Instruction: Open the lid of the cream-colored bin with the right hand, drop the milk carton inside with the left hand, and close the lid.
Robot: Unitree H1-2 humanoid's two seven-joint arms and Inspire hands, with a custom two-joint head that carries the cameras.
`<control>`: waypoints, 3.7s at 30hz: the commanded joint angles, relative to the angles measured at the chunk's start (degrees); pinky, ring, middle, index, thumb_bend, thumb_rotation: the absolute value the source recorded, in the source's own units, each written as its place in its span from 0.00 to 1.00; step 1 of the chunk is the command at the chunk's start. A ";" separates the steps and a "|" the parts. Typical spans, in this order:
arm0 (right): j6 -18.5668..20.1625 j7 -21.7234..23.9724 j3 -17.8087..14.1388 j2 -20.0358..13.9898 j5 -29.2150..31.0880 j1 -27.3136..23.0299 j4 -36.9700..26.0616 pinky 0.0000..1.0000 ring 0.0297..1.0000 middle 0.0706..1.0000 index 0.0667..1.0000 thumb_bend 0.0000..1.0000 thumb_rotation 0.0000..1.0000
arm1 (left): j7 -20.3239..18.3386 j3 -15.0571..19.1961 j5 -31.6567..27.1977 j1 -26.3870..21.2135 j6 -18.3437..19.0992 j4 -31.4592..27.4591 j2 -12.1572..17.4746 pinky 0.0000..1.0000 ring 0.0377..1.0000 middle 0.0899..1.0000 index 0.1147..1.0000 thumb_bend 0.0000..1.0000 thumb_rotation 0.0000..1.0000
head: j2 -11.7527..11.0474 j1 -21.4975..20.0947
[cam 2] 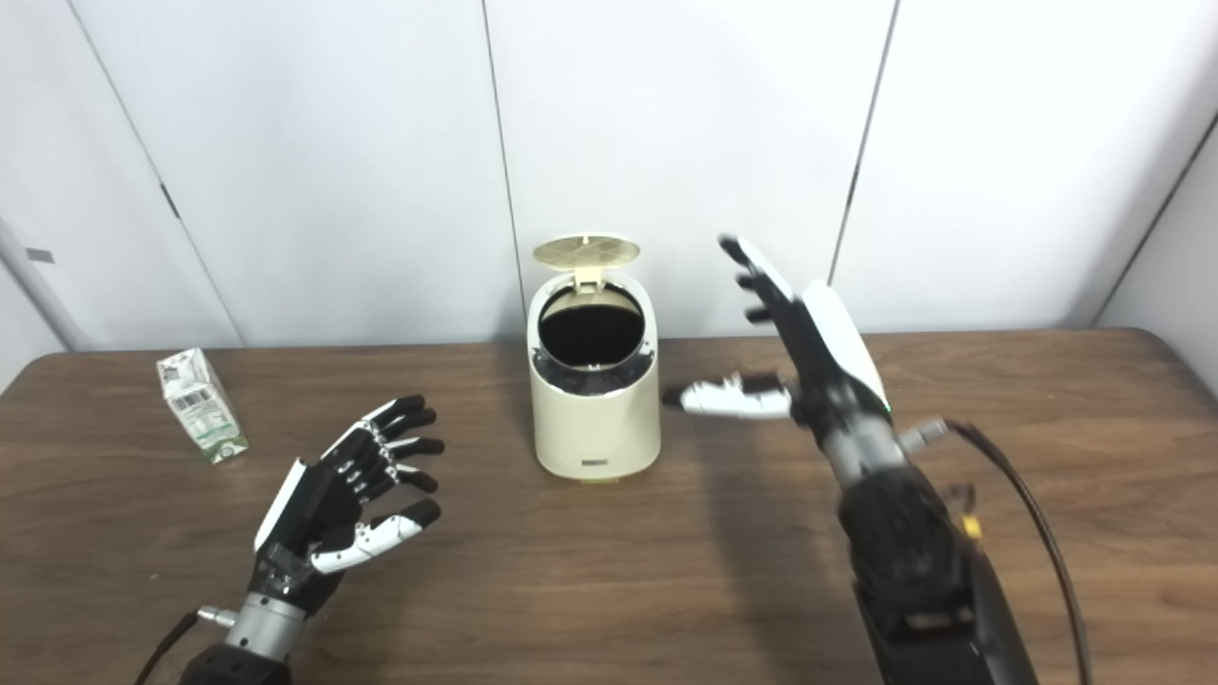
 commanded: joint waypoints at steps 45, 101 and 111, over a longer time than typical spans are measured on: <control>-30.67 -1.98 -5.65 1.07 22.99 14.76 13.00 0.82 0.90 0.95 0.93 0.84 0.30 | 7.68 4.80 9.10 2.45 -3.73 -12.22 2.11 0.56 0.66 0.72 0.76 0.75 0.12 | -7.21 18.48; -28.52 -3.42 -6.31 -0.57 17.59 14.23 12.54 0.48 0.70 0.80 0.79 1.00 0.56 | 13.24 11.91 11.79 -20.07 -8.02 28.48 23.92 0.88 0.93 0.93 0.96 1.00 0.29 | -9.23 21.23; -28.97 -2.96 -6.55 -0.88 18.65 14.71 12.48 0.47 0.67 0.79 0.77 1.00 0.58 | 14.38 10.43 11.22 -20.10 -7.71 31.08 23.11 0.84 0.88 0.90 0.93 1.00 0.27 | -8.90 20.91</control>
